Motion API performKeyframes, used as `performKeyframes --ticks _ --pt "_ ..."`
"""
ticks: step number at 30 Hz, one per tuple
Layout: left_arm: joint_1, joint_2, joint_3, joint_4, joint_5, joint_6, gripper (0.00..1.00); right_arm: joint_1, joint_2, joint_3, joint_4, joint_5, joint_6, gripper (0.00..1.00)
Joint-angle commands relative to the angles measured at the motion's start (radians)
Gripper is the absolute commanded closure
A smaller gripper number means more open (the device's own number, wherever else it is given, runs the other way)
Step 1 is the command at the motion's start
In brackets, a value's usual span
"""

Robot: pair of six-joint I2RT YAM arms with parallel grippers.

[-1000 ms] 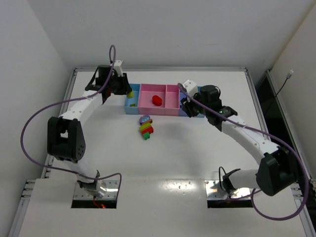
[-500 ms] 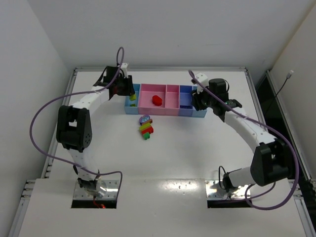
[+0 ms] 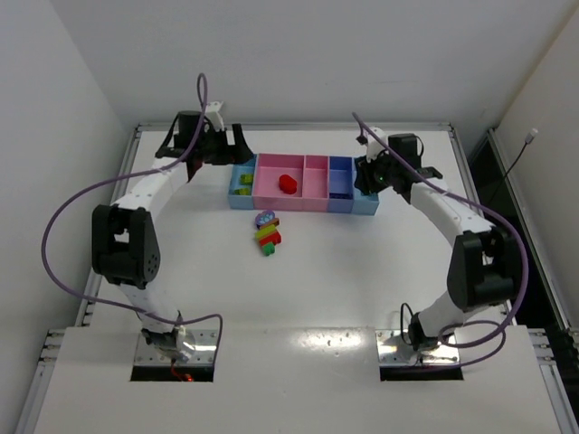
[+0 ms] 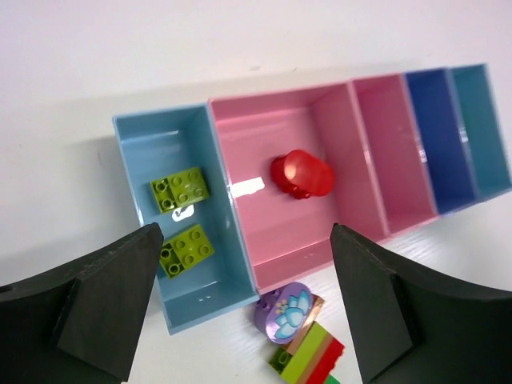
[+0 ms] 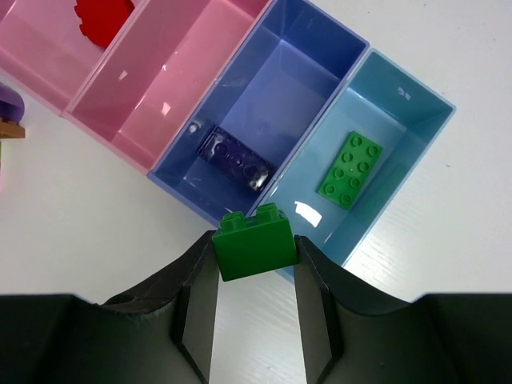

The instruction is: Sort the legos into containers by color

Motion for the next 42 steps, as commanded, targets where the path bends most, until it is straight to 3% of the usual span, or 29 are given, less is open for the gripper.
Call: performKeyframes --ticks 1,7,11,13,14,16,25,29,31,35,39,42 --pt "0.009 -0.104 0.037 0.019 0.078 -0.019 0.07 -0.020 0.042 0.081 -0.008 -0.055 -0.018 1.00" --pt "0.018 -0.156 0.024 0.008 0.098 0.005 0.06 -0.048 0.134 0.127 -0.007 -0.031 -0.018 1.00" --pt "0.018 -0.167 0.003 -0.001 0.111 0.015 0.00 -0.058 0.166 0.148 -0.007 -0.031 -0.038 0.81" --pt "0.018 -0.176 -0.011 -0.001 0.120 0.015 0.00 -0.058 0.175 0.148 -0.007 -0.021 -0.038 0.77" --pt "0.018 -0.187 -0.021 -0.001 0.132 0.015 0.00 -0.067 0.175 0.148 -0.007 -0.021 -0.038 0.69" --pt "0.027 -0.196 -0.034 -0.001 0.132 0.006 0.00 -0.068 0.186 0.148 0.002 -0.021 -0.047 0.66" --pt "0.058 -0.230 -0.106 0.057 0.196 -0.099 0.00 -0.068 0.195 0.148 0.030 -0.011 -0.056 0.38" --pt "0.090 -0.252 -0.134 0.080 0.274 -0.113 0.00 -0.068 0.174 0.148 0.039 -0.011 -0.056 0.36" --pt "0.090 -0.297 -0.167 0.094 0.375 -0.021 0.00 -0.068 0.139 0.130 0.039 -0.046 -0.072 0.36" --pt "0.055 -0.347 -0.212 0.047 0.408 0.117 0.00 -0.058 0.013 0.058 0.048 -0.132 -0.122 0.36" --pt "0.029 -0.321 -0.199 -0.177 0.480 0.272 0.21 -0.049 -0.065 0.049 -0.052 -0.244 -0.122 0.36" --pt "0.003 -0.340 -0.233 -0.243 0.503 0.343 0.31 -0.049 -0.121 0.017 -0.080 -0.281 -0.122 0.36"
